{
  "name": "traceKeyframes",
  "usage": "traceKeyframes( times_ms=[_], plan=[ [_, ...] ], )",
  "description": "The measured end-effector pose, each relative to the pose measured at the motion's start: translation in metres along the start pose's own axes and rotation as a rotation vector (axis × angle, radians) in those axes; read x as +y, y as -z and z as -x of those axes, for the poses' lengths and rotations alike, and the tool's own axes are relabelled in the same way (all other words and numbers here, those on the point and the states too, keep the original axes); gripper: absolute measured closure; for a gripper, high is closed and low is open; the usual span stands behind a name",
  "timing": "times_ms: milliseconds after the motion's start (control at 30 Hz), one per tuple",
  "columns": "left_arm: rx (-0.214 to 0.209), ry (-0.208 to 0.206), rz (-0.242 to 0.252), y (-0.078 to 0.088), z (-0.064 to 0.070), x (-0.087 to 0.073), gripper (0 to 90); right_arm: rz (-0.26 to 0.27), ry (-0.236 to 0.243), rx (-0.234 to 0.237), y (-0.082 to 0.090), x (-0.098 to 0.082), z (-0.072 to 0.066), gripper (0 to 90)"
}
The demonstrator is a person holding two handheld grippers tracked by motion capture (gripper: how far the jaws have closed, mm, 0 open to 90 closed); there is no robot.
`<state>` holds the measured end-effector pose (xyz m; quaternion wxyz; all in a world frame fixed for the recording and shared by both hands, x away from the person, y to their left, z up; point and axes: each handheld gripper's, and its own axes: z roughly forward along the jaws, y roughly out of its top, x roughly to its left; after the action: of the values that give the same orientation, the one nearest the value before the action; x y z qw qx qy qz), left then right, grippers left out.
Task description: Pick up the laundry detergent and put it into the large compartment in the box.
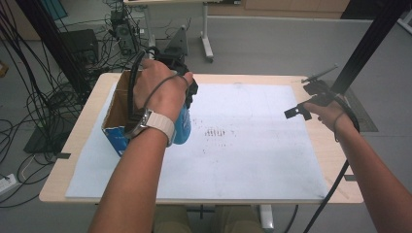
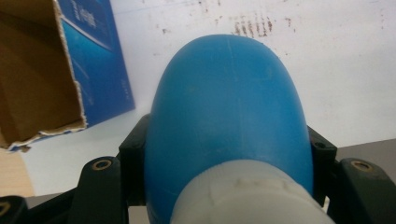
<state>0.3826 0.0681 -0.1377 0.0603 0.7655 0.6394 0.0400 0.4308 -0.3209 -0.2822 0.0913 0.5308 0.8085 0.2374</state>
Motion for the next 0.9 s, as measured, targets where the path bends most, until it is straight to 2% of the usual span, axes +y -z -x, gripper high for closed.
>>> traceKeyframes(
  times_ms=[433, 900],
  plan=[
    [-0.013, 0.001, 0.018, 0.015, -0.012, 0.009, 38.0, 0.024, -0.011, -0.003, 0.008, 0.008, 0.004, 8.7],
    [-0.005, -0.003, 0.018, 0.023, -0.03, 0.023, 38.0, 0.024, -0.019, -0.013, 0.004, 0.016, 0.003, 8.7]
  ],
)
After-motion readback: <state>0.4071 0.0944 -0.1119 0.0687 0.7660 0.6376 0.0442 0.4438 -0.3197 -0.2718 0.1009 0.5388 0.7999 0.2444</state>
